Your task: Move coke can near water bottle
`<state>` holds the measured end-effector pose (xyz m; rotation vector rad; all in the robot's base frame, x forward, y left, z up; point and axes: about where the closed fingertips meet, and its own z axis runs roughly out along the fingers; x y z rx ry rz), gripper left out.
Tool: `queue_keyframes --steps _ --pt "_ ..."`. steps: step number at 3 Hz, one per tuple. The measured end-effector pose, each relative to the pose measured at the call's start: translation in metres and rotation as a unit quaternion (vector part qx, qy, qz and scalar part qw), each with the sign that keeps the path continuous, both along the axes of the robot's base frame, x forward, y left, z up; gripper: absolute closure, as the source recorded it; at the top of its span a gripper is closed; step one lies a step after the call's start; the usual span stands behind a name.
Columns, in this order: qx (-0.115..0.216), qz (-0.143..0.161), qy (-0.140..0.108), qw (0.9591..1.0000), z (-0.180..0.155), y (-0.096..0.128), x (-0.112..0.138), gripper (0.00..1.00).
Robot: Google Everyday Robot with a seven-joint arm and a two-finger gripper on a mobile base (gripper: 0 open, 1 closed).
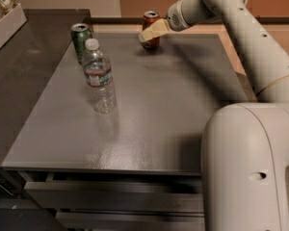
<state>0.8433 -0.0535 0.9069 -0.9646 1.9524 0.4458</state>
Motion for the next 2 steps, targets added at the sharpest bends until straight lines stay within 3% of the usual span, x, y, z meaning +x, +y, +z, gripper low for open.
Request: queue_keyframes --steps 1,2 --pt "0.000 0.001 0.005 1.0000 -0.0038 0.0051 0.0082 0.00" --pt "-0.002 0.002 0.009 1.0000 -0.0065 0.0086 0.0135 0.16"
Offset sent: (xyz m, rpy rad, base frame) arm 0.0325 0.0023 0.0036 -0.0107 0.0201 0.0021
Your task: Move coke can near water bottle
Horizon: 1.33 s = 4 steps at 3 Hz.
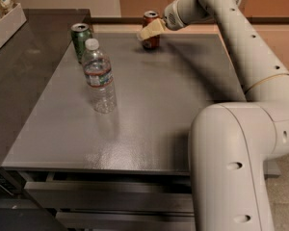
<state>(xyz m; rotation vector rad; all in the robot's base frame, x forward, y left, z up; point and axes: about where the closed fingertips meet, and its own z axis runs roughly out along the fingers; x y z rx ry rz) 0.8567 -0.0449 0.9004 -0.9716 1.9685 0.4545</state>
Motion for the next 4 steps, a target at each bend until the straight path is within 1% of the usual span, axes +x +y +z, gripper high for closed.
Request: queue_keyframes --steps 2,3,4 --pt "-0.004 0.000 0.005 1.0000 -0.001 0.000 0.006 0.62" --pt "-0.004 0.004 0.003 1.0000 0.006 -0.003 0.003 0.86" --pt "-0.008 0.029 -0.001 0.9996 0.022 -0.003 -0.016 1.00"
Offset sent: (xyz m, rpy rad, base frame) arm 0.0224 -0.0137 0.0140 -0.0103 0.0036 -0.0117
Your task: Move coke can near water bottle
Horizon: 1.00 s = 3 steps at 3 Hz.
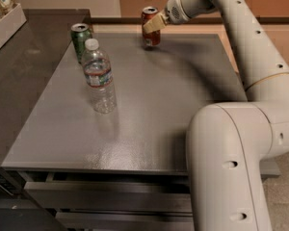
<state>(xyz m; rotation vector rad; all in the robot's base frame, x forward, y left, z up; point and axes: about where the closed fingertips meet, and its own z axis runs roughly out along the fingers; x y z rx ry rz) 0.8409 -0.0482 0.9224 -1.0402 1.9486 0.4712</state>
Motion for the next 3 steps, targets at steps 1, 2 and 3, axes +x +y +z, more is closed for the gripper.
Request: queue_keyframes --steps 1,2,3 --pt "-0.004 0.035 0.000 0.9994 0.017 0.003 -0.032 1.00" --pt "-0.013 0.075 0.002 0.9971 0.024 0.009 -0.071 1.00" --pt "-0.019 0.117 0.003 0.9929 0.023 0.017 -0.117 1.00"
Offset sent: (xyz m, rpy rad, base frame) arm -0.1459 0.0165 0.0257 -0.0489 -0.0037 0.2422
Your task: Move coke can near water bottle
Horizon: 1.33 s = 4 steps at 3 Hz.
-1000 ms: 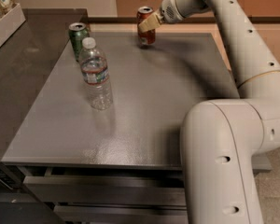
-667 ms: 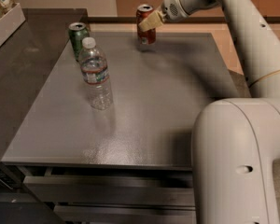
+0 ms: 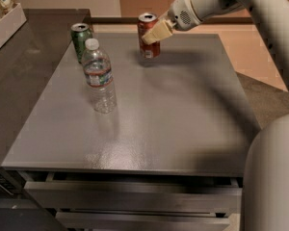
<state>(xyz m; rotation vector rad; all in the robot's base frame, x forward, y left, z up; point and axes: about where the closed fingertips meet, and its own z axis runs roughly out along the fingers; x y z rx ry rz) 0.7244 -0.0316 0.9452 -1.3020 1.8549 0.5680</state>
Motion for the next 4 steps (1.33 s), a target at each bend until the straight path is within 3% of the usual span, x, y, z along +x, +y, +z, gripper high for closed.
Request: queue_keyframes --steps 2,4 --pt "-0.010 0.088 -0.014 0.9960 -0.018 0.022 -0.087 1.00" --pt "0.005 0.155 -0.031 0.9875 -0.026 0.038 -0.133 1.00"
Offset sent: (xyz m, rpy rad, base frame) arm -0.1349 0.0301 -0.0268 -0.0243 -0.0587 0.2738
